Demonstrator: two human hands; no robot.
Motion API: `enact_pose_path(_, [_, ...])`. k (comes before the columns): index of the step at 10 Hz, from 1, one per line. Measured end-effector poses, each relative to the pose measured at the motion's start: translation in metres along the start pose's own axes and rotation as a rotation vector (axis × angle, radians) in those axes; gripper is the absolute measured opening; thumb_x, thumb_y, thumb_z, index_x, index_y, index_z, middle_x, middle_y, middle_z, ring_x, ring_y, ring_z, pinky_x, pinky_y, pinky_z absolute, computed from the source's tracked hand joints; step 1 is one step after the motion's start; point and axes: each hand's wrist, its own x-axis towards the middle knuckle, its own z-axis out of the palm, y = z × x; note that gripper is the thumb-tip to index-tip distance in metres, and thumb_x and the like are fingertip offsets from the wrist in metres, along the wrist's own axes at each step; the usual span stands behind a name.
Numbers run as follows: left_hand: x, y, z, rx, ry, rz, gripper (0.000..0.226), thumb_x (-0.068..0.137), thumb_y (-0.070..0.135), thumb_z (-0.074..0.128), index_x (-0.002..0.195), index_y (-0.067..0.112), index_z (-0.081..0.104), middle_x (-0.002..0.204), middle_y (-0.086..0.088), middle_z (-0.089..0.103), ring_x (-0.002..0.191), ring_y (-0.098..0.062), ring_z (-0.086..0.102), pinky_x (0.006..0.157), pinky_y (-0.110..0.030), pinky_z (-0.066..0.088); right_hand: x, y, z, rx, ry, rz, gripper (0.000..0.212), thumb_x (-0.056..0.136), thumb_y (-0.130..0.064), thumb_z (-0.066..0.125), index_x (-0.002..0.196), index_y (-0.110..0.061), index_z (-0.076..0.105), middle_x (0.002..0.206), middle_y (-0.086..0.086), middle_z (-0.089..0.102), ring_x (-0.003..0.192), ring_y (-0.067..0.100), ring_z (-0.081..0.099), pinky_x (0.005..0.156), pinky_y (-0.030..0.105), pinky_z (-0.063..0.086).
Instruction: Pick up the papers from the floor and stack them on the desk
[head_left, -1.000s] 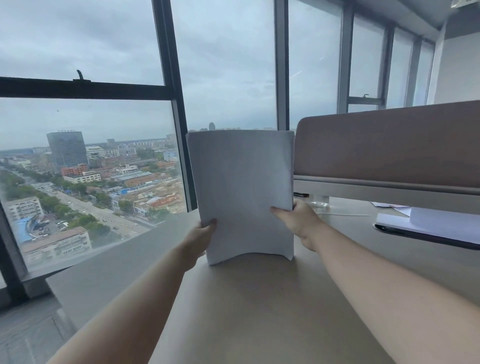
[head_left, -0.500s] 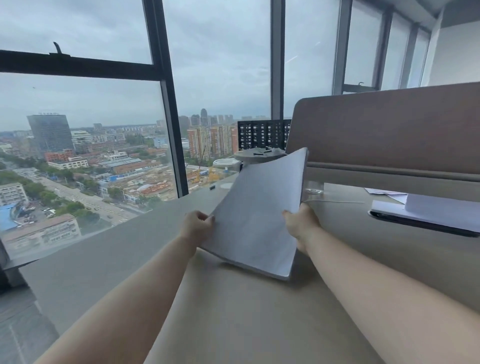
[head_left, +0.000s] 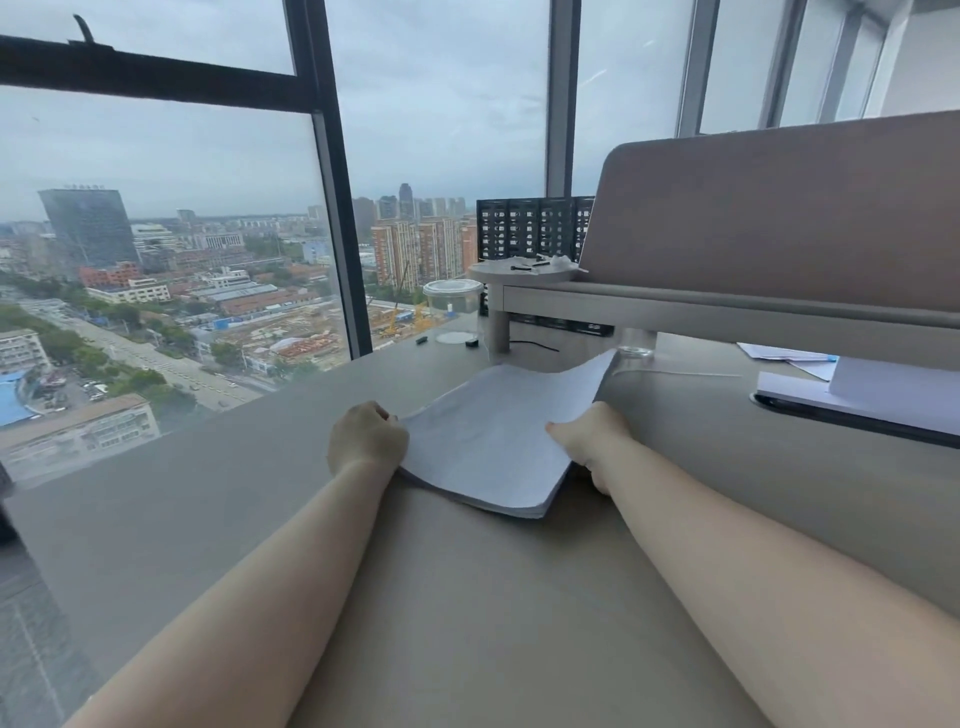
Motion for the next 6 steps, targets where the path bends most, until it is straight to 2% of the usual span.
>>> enact_pose_path(1, [0.001,-0.005,-0.002,0.117,-0.028,-0.022,0.021,0.081,0.019,0.048,0.094,0.014,0.064,0.112,-0.013,0.067,0.109,-0.034,0.057,0.087,-0.034,0.046,-0.004,-0.006,0.002,-0.214,0.033,0.021,0.036,0.090,-0.017,0.054,0.120,0.002,0.056,0.124,0.017,0.062,0.111,0.033,0.060,0.085,0.032,0.050])
enact_pose_path(2, [-0.001,-0.006,-0.004,0.180,-0.047,-0.031,0.030,0.078,0.020,0.047,0.101,0.015,0.065,0.117,-0.012,0.064,0.113,-0.035,0.055,0.095,-0.040,0.048,-0.006,-0.009,0.004,-0.402,0.068,0.023,0.033,0.091,-0.016,0.050,0.119,-0.001,0.056,0.124,0.016,0.062,0.112,0.033,0.061,0.071,0.028,0.048])
enact_pose_path(3, [-0.002,-0.006,-0.005,0.187,-0.050,-0.027,0.030,0.077,0.019,0.047,0.100,0.015,0.065,0.116,-0.013,0.065,0.112,-0.035,0.056,0.095,-0.041,0.048,-0.011,-0.007,0.000,-0.500,0.101,0.050,0.035,0.090,-0.018,0.048,0.123,-0.006,0.054,0.129,0.013,0.059,0.116,0.032,0.058,0.086,0.032,0.048])
enact_pose_path(4, [-0.003,-0.005,-0.006,0.169,-0.053,-0.019,0.029,0.077,0.017,0.047,0.099,0.014,0.065,0.116,-0.013,0.065,0.112,-0.035,0.056,0.094,-0.040,0.048,-0.013,-0.004,-0.005,-0.594,0.122,0.024,0.035,0.091,-0.019,0.047,0.123,-0.007,0.055,0.131,0.013,0.058,0.118,0.031,0.057,0.092,0.033,0.046])
enact_pose_path(5, [-0.005,-0.004,-0.008,0.151,-0.055,-0.025,0.029,0.077,0.015,0.047,0.099,0.013,0.065,0.117,-0.013,0.065,0.111,-0.035,0.056,0.092,-0.039,0.047,-0.019,-0.004,-0.015,-0.566,0.073,-0.031,0.025,0.088,-0.018,0.047,0.107,-0.009,0.062,0.114,0.017,0.066,0.105,0.032,0.064,0.079,0.030,0.048])
enact_pose_path(6, [-0.004,-0.004,-0.007,0.143,-0.034,-0.015,0.028,0.078,0.014,0.046,0.098,0.012,0.065,0.116,-0.013,0.065,0.110,-0.034,0.057,0.091,-0.037,0.046,-0.035,-0.018,-0.036,-0.339,0.014,-0.222,0.016,0.088,-0.019,0.050,0.076,-0.013,0.059,0.075,0.011,0.059,0.068,0.026,0.057,0.056,0.023,0.039])
